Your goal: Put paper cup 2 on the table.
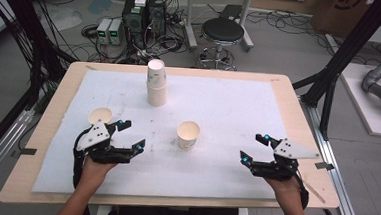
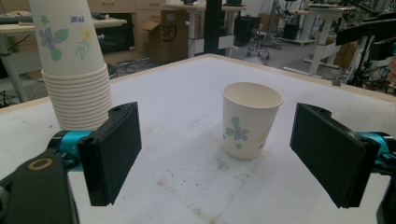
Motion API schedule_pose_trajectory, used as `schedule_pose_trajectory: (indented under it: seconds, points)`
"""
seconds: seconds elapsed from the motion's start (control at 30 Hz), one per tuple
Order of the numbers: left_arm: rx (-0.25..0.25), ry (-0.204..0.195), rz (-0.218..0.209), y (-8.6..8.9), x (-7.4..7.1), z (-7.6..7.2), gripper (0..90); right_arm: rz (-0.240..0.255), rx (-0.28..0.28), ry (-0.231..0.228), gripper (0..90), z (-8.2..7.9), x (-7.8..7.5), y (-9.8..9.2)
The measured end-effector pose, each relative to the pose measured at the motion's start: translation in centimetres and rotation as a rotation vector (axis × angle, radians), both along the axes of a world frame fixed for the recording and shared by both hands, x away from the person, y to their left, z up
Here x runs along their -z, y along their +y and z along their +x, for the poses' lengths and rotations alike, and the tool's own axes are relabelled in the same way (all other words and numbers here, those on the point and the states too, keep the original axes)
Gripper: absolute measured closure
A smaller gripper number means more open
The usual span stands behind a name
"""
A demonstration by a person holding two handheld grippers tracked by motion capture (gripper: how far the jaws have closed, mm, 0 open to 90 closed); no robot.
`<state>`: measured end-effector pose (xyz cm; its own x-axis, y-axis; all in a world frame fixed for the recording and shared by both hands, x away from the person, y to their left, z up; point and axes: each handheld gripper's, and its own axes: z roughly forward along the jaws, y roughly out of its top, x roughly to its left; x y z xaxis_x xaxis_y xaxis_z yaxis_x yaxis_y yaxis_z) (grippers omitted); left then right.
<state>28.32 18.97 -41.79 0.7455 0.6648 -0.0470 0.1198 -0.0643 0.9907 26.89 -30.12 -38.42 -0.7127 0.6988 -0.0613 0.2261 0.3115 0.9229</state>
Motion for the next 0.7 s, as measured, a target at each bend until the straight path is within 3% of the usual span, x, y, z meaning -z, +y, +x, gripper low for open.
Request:
schedule_pose_trajectory:
  seconds: [0.37, 0.5, 0.7]
  points:
    - [-0.009, 0.006, 0.001, 0.09, 0.27, 0.06, 17.1, -0.009, -0.011, -0.003, 21.1, 0.08, 0.1, 0.3]
    - [-0.019, -0.015, 0.003, 0.26, 0.06, 0.0, 17.5, -0.013, -0.01, -0.004, 21.1, 0.13, 0.19, 0.34]
    - [-0.028, -0.017, -0.003, 0.56, -0.01, -0.07, 17.5, -0.009, -0.009, -0.014, 21.1, 0.11, 0.04, 0.28]
